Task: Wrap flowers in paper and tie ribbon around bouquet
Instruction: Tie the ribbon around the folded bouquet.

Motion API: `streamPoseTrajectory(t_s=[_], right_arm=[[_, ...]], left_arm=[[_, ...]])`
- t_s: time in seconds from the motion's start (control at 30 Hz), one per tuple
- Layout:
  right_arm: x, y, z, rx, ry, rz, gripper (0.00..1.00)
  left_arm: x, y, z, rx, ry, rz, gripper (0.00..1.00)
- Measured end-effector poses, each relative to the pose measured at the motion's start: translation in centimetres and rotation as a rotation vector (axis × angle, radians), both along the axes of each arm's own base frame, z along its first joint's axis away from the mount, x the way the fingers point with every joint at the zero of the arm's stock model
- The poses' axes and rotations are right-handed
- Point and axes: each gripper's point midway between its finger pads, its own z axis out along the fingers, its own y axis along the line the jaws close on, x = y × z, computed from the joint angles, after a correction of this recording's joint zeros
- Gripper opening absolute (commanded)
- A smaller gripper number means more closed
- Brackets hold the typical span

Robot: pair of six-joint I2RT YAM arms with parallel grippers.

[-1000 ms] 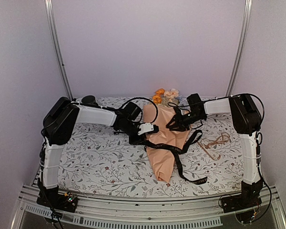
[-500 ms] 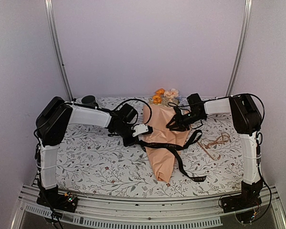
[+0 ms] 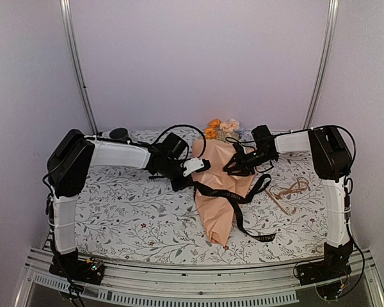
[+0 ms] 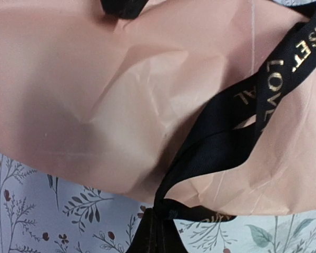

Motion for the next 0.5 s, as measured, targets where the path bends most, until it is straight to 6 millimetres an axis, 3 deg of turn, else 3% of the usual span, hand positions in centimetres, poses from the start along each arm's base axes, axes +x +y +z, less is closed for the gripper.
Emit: streamPoseTrajectory(t_s=[0.33,0.43,0.5], right_arm=[[-0.1,0.0,0.1,0.005,0.007,0.002,0.34],[-0.1,0.0,0.1,0.005,0.008,0.003,0.34],[-0.2,0.0,0.3,0.006,0.007,0.003,0.34]], left_arm=[[-0.5,-6.7,5.2,-0.100,-0.142,-0.094,0.00],[0.1,-7.6,4.2,-0.088,-0.145,-0.099,0.00],[0.5,-7.7,2.1,-0.058,-0.128,-0.092,0.00]])
